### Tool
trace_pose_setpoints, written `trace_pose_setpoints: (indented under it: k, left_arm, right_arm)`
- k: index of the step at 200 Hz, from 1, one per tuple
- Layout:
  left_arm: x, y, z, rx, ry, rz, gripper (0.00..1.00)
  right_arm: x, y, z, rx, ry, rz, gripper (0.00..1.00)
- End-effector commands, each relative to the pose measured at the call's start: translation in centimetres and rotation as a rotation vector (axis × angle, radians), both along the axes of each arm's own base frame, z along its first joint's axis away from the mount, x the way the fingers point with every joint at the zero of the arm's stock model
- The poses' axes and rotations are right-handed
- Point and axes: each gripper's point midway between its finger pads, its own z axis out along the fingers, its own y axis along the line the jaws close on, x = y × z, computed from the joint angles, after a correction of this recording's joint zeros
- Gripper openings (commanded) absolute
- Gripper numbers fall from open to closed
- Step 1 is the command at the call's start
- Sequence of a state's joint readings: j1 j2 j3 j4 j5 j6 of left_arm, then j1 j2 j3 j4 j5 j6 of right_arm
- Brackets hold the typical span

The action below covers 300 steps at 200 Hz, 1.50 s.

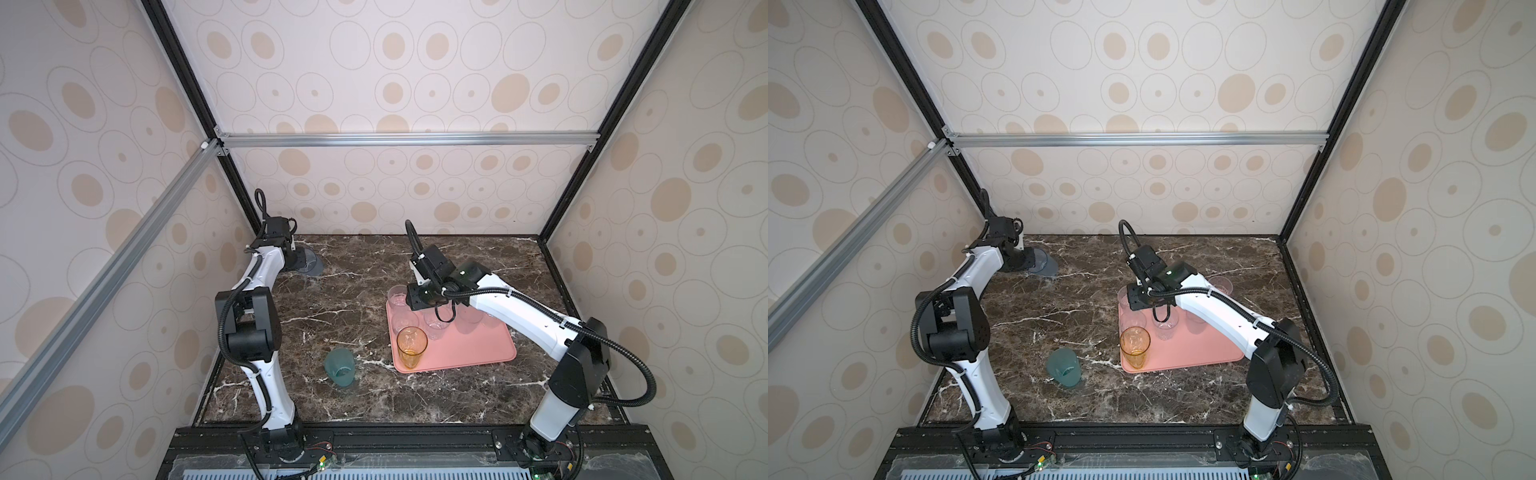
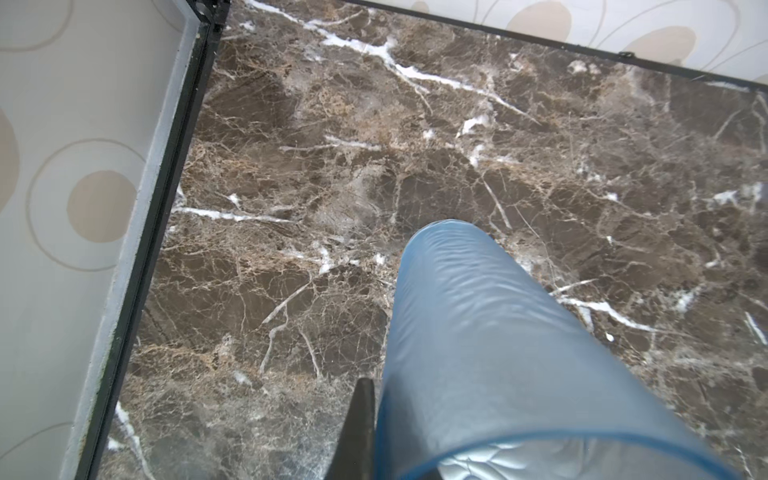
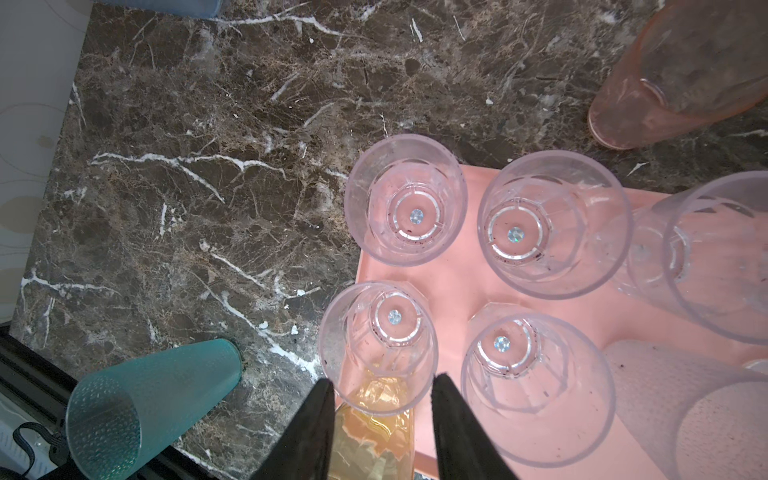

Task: Place the glasses into the tray
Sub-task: 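Grasp the blue glass with the left gripper and lift it, then carry the blue glass toward the right gripper while right closes on it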

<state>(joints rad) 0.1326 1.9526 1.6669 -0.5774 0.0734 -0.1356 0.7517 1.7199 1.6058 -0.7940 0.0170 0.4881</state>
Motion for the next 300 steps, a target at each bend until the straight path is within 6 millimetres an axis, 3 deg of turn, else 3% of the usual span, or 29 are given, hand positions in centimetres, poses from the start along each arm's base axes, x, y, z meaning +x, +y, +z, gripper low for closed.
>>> trace_pose_setpoints:
  k: [1,30,58,82,120,163,247,271,300]
  left_arm:
    - [-1.0,-1.3,6.5,-0.016,-0.136,-0.013,0.00]
    - [-3.6,-5.8,10.1,-0.067,-0.269,-0.030,0.00]
    - [-7.6,-13.2,12.8,-0.256,-0.473,-0.064,0.00]
    - [-11.2,-17.3,12.6,-0.431,-0.552,-0.033,0.00]
    - [-15.3,-21.7,12.3,-0.572,-0.593,-0.017,0.00]
    - [-17.2,-24.5,12.4,-0.586,-0.584,-0.049,0.00]
    - [-18.6,-26.8,13.9,-0.637,-0.593,-0.090,0.00]
    - [-19.0,-27.5,14.8,-0.663,-0.604,-0.103,0.01]
    - [-19.4,-28.2,15.5,-0.685,-0.610,-0.118,0.09]
  right_arm:
    - [0.0,0.3,1.5,0.016,-0.015,0.009,0.41]
    - [0.1,1.4,3.9,0.045,-0.071,0.017,0.41]
    - [0.5,2.1,6.7,-0.033,-0.243,0.000,0.44]
    - [0.4,3.9,9.2,-0.056,-0.381,0.032,0.46]
    - [-0.9,7.1,12.7,-0.065,-0.531,0.094,0.50]
    - [-2.0,8.8,12.6,-0.085,-0.573,0.128,0.51]
    - [-0.3,6.0,10.0,-0.317,-0.664,0.071,0.47]
    - [0.4,5.2,10.1,-0.378,-0.698,0.020,0.41]
    - [0.6,5.0,10.1,-0.389,-0.708,0.004,0.27]
